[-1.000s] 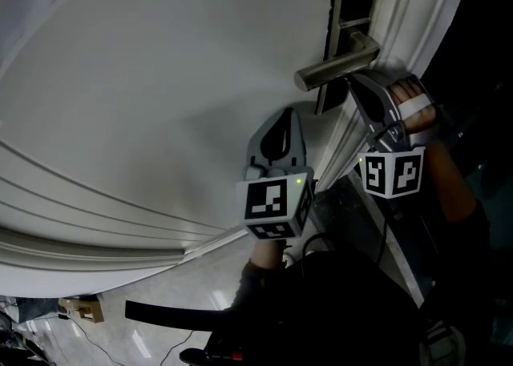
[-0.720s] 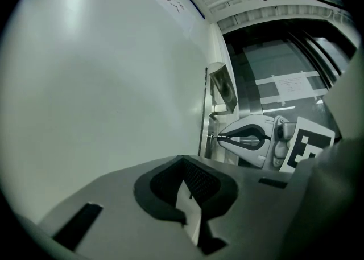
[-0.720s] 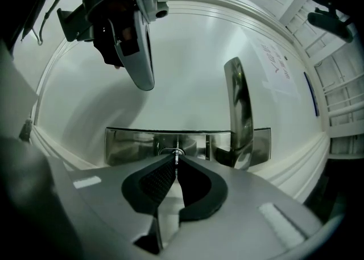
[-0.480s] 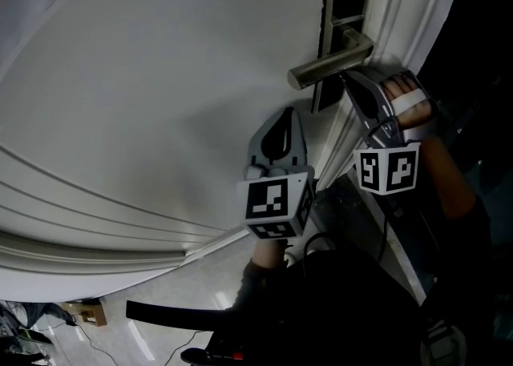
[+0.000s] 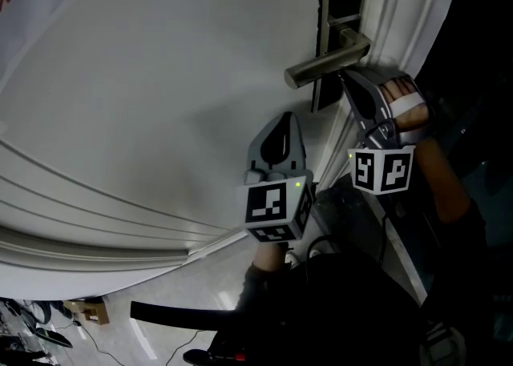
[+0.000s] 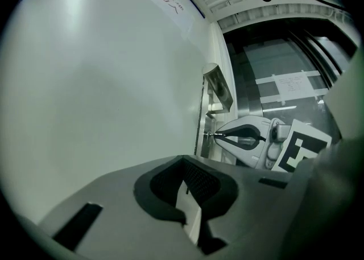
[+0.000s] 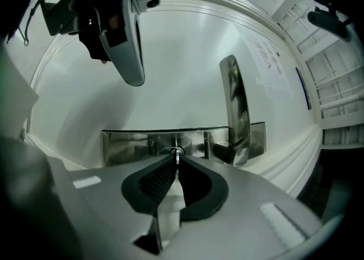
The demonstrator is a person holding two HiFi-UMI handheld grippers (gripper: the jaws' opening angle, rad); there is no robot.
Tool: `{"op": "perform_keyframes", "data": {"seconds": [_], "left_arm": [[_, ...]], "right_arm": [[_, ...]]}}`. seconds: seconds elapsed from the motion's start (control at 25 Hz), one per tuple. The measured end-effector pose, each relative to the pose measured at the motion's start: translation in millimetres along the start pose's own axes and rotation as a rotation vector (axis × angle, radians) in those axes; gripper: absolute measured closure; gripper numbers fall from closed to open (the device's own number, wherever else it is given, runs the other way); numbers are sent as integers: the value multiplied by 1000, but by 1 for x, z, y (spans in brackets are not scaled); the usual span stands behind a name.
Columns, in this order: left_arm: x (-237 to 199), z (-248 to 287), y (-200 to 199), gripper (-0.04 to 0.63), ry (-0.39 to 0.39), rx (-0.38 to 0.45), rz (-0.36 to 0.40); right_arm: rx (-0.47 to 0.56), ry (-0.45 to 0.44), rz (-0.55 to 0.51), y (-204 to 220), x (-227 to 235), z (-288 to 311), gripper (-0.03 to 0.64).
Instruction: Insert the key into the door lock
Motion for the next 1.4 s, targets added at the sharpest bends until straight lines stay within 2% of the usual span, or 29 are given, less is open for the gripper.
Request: {"op": "perform_keyframes", "data": {"seconds": [0.28,0.44,0.56,0.8,0.92,1.04,1.12,1.2,1.4], "left_arm": [[2,-3,5,595,-9,-13,4],[7,-2,7,595,-4,-23,6],[13,1,8,595,-1,-34,-2],[23,3,20,595,18,-45,38],[29,2,22,595,15,-54,42],[31,1,27,595,6,-68,59],[32,0,28,595,2,-67,70],[32,-2,27,595,-3,-61,77],[33,-4,21,595,-33,-54,45]], "right_arm": [[1,-11,91,12,1,-20,598],[-15,15,227,21,1,-39,601],[-22,30,433,24,2,-50,604],[45,62,1009,24,-6,-66,615],[68,46,1280,26,-14,-68,615],[125,-12,1481,28,-21,-69,615],[152,-49,1556,30,-24,-70,616],[167,-76,1584,30,-26,-72,617],[184,-95,1560,28,-27,-72,617]]}}
Point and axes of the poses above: the fingertips, and each gripper's own axes: z forward along the fingers, x to its right, y out of its underside, the point moved 7 cm from there along -z, backward along the fingers, and after that the axes turned 6 degrees about -z, right-handed, at the moved point
